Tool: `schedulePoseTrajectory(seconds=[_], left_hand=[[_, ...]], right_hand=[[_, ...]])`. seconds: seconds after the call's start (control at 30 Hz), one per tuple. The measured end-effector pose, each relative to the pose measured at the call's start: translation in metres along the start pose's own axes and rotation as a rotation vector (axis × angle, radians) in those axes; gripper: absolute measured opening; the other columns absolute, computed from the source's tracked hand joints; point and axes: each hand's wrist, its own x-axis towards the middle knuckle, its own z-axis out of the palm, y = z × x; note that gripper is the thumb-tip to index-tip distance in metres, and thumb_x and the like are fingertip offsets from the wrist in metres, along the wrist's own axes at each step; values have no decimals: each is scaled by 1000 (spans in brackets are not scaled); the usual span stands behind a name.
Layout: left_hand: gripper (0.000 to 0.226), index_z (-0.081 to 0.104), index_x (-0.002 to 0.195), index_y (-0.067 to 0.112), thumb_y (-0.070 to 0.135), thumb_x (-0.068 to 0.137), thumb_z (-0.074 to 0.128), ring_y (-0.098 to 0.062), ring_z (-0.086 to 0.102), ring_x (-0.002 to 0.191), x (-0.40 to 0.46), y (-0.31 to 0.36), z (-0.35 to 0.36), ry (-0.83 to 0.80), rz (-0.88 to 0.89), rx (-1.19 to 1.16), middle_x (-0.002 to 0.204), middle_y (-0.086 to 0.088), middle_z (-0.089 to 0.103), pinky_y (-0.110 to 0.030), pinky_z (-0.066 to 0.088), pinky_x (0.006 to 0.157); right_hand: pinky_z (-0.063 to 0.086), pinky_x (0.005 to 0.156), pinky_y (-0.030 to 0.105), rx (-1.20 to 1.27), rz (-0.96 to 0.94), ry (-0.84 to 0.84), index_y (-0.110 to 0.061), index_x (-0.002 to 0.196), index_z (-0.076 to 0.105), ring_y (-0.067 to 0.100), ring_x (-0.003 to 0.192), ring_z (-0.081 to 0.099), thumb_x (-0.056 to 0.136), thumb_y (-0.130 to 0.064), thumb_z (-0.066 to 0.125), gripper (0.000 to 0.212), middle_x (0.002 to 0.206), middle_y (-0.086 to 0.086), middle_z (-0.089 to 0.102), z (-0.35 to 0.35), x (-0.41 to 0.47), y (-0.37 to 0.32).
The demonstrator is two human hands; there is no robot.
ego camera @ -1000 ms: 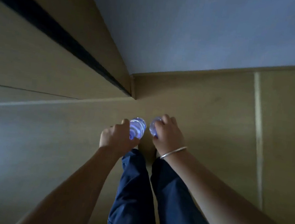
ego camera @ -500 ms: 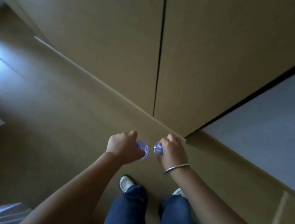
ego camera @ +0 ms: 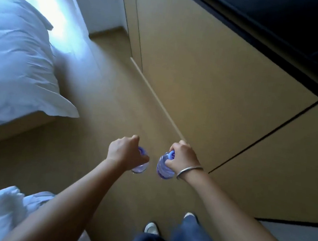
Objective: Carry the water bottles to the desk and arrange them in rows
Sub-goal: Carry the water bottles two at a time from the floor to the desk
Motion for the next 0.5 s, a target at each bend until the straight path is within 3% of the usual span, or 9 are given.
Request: schedulePoseTrajectory(seconds=[0.27,0.5], left_hand=[[42,43,75,18,53,63,62,-30,58,78,48,-43,-21,70,-150,-72,83,-6,65,-26,34,60],[38,45,71,15,46,61,64,-27,47,63,148,-61,-39,128,-299,-230,69,-4,57,-27,33,55]], right_hand=[[39,76,25,-62,-141,-53,-5,90,63,31,96,55,74,-16,60,20,103,13,56,-5,83,-47],[34,69,23,-31,-240,-70,-4,89,62,30,90,56,71,-16,63,22,98,14,58,-25,194,-69]])
